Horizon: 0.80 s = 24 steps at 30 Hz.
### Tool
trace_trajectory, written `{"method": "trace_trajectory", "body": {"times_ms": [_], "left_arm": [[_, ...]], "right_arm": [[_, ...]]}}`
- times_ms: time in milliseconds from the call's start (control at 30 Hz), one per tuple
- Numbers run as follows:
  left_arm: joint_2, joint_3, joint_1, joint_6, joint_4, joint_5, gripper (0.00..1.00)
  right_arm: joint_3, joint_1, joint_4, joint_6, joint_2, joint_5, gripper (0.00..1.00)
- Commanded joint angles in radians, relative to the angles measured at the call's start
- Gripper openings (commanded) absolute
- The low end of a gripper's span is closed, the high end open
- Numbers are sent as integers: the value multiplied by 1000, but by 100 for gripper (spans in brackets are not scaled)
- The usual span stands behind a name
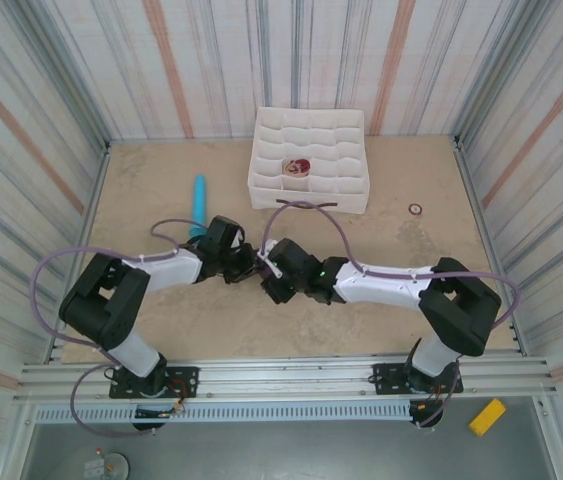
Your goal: Roll the socks
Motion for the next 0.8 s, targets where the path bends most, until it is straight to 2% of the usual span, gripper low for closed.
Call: {"method": "trace_trajectory", "body": {"times_ms": [0,200,400,533,667,767], "left_arm": [[-30,-66,5,-30,-63,-38,9],[-53,-124,6,-70,-12,-17,9],[-54,-130,5,-74,-12,-11,9],[-54,-131,8,-74,-13,-12,9],[-49,-130,16,-69,-16,-1,9],[-39,-125,29,-65,-10,31,8]], "right_arm": [[39,50,20,-113,62,207,75],[60,98,70,-140,162,266,73],[116,100,38,-128,250,306,66],[111,95,51,-121,269,291,58],[87,90,62,-115,259,290,58],[21,90,120,-111,193,234,62]]}}
